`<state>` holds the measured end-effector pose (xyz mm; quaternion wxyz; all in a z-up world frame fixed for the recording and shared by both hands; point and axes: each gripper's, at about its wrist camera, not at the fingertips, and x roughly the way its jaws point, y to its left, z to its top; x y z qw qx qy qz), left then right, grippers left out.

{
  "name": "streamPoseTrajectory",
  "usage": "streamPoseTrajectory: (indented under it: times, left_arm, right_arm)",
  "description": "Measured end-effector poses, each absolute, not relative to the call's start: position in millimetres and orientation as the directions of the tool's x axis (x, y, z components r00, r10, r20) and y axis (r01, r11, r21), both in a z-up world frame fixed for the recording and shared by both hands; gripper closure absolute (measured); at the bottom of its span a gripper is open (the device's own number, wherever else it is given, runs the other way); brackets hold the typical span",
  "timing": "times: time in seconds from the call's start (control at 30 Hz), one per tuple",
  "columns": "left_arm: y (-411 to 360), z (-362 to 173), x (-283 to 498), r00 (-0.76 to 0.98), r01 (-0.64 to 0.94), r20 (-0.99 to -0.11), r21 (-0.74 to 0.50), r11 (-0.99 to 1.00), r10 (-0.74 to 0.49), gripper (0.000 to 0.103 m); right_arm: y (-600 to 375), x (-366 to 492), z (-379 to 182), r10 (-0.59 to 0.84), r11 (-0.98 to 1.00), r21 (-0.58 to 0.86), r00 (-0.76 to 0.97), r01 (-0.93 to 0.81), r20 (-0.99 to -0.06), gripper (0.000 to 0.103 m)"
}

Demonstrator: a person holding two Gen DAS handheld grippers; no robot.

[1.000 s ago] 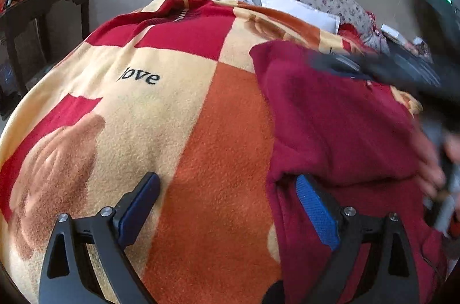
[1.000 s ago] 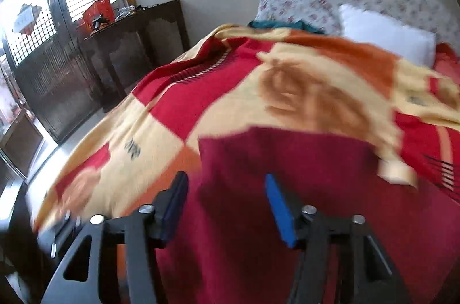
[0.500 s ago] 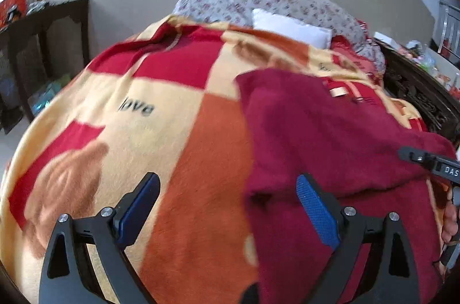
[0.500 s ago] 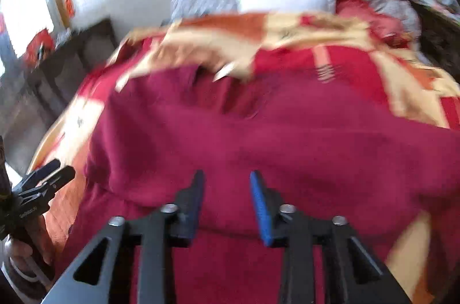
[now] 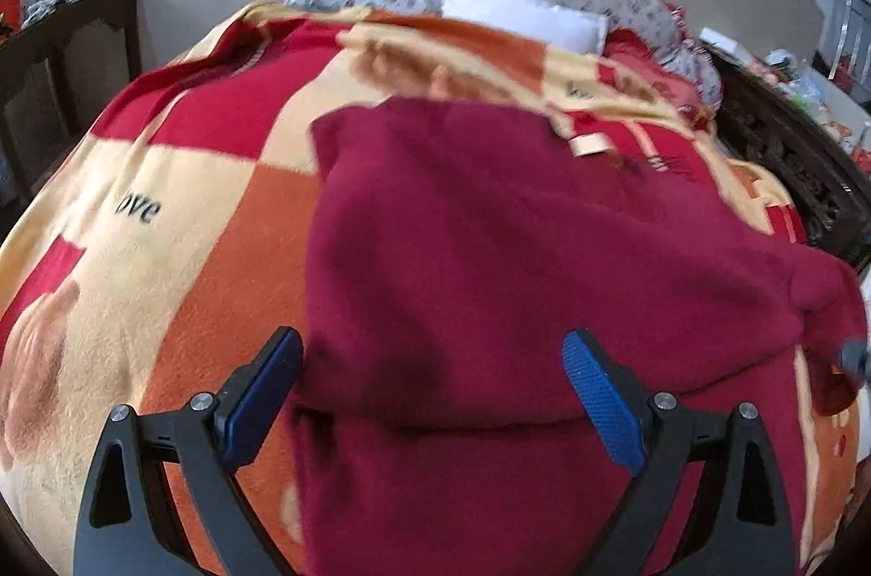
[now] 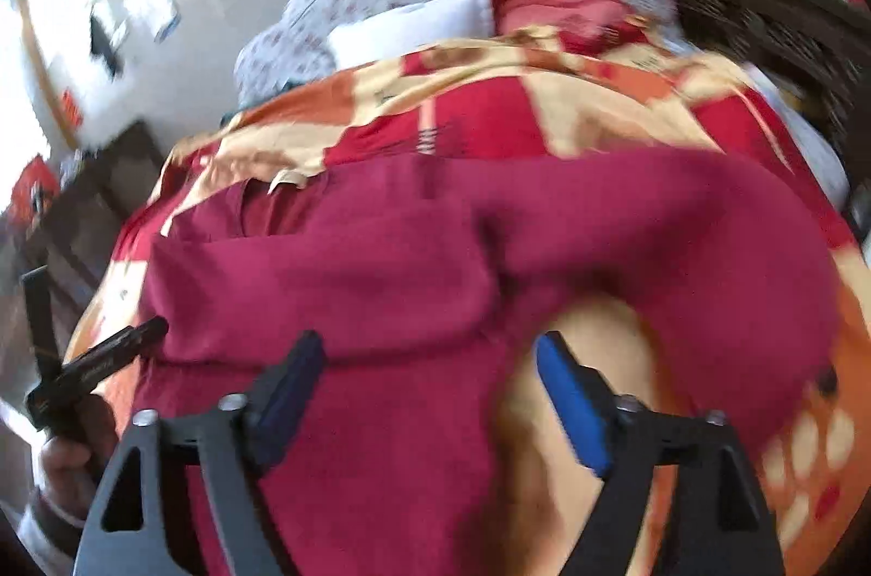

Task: Fold small clothes

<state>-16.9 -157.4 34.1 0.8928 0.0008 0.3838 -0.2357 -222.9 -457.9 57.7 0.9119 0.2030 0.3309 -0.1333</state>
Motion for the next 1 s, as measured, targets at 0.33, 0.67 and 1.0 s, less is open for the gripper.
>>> streamPoseTrajectory:
  times: [0.33,0.67,1.0]
  left_arm:
    - [-182,37,-21,0.568,0.434,-0.706,-0.18,0.883,-0.423,0.007]
    - [-177,37,-23,0.566,0.427,-0.706,-0.191,0.884,-0.426,0.007]
    - [-132,57,-18,0.607,0.355,-0.663,-0.267,0.896,-0.438,0.007]
  right_arm:
    - [-530,-320,11,-0.191,0.432,0.772,0.884,0.465,-0.426,0.008]
    - [-580,-341,-14,-0.301,0.168,0.939,0.922,0.302,-0.243,0.039]
    - [-518,-283,134,-0.378,0.756,0.491,0.901,0.433,-0.213,0.095]
